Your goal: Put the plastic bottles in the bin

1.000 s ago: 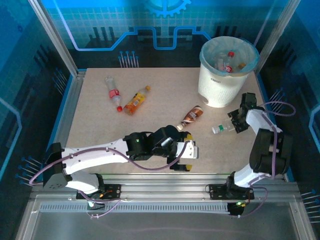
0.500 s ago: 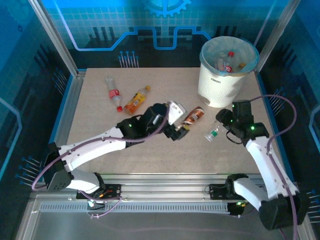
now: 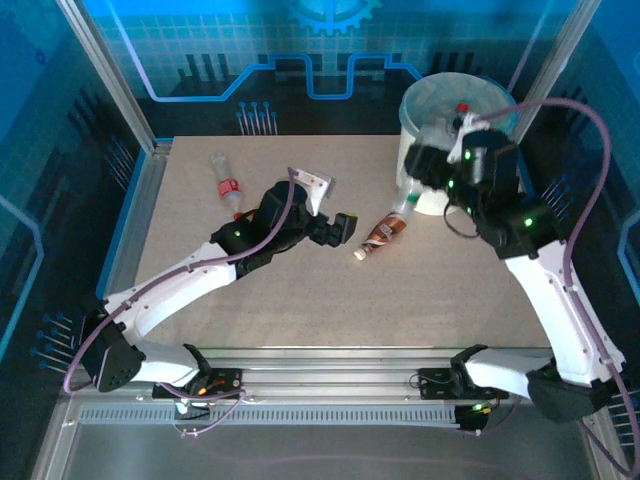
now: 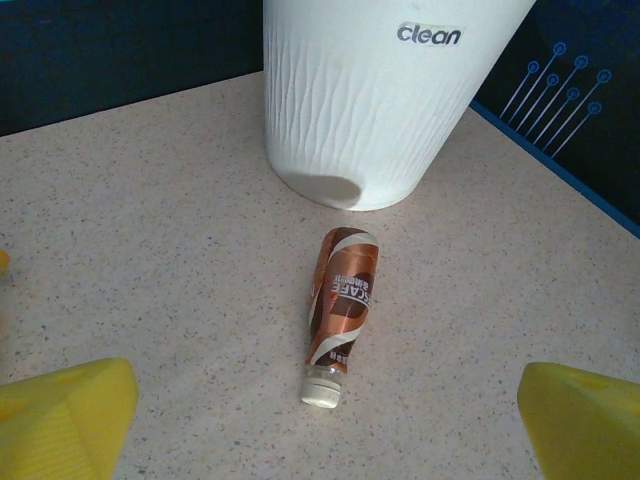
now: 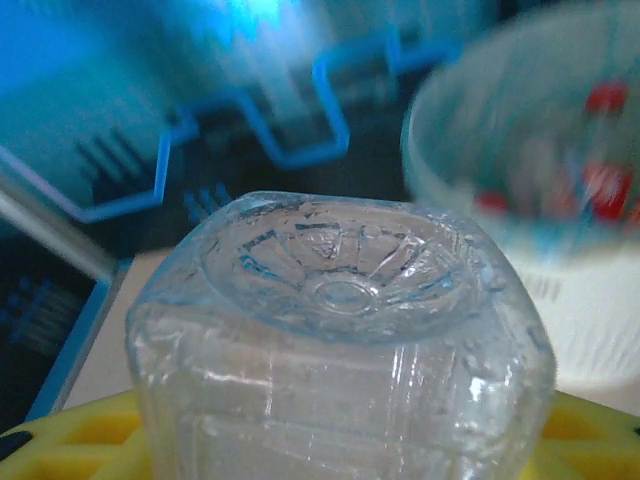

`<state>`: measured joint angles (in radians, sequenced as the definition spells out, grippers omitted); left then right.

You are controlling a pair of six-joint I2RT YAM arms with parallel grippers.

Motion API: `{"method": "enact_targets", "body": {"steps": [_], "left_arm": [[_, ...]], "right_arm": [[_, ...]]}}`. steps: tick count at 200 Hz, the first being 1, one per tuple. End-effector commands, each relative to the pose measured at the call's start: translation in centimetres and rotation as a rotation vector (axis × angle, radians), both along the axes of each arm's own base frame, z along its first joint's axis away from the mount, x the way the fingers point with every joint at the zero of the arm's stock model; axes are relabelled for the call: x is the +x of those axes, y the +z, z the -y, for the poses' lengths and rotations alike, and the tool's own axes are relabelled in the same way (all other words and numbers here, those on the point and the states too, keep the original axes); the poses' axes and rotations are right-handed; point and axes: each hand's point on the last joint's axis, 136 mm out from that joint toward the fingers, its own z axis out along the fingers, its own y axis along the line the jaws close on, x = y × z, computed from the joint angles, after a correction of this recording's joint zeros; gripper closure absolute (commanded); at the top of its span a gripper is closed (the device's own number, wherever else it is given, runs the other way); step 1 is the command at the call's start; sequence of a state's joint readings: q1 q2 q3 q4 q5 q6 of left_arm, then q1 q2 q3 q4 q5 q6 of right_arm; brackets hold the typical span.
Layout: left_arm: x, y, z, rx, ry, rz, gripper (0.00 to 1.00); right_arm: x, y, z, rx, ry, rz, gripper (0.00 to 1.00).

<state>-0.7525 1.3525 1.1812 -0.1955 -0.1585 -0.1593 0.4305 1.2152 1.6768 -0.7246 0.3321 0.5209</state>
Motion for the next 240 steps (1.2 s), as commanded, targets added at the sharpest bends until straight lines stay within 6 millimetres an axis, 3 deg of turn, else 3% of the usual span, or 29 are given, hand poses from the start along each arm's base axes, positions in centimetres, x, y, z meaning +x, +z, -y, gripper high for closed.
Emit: {"method": "enact_targets", "body": {"steps": [1, 21, 46, 68, 115, 145, 182, 240], "left_arm": [[-0.3, 1.2, -0.2, -0.047, -0.005, 0.010, 0.01], [-0.4, 1.1, -0.3, -0.045, -0.005, 0.014, 0.01], [-0.4, 1.2, -0.5, -0.041, -0.004, 0.017, 0.01], [-0.4, 1.2, -0.6, -0.035, -0.002, 0.020, 0.01], [0.0, 0.4, -0.8, -0.023, 0.008, 0.010, 0.01], [0.2, 0.1, -0.5, -0.030, 0.008, 0.000, 0.01], [0.1, 0.0, -0.5, -0.031, 0.008, -0.004, 0.01], [0.3, 0.1, -1.0, -0.013, 0.024, 0.006, 0.01]], "right_arm": [[3.4, 4.4, 4.5, -0.216, -0.228, 0.121, 0.39], [7.0, 6.5, 7.7, -0.263, -0.362, 0.135, 0.38], [11.3, 5.5, 11.5, -0.306, -0.521, 0.075, 0.39], [14.3, 3.8, 13.6, -0.389, -0.621, 0.030, 0.40], [19.3, -3.3, 15.7, -0.556, -0.663, -0.162, 0.32], [20.4, -6.9, 16.6, -0.571, -0.639, -0.254, 0.25], [19.8, -8.8, 17.8, -0.509, -0.655, -0.320, 0.04], [19.8, -7.9, 16.8, -0.455, -0.601, -0.290, 0.11]]}}
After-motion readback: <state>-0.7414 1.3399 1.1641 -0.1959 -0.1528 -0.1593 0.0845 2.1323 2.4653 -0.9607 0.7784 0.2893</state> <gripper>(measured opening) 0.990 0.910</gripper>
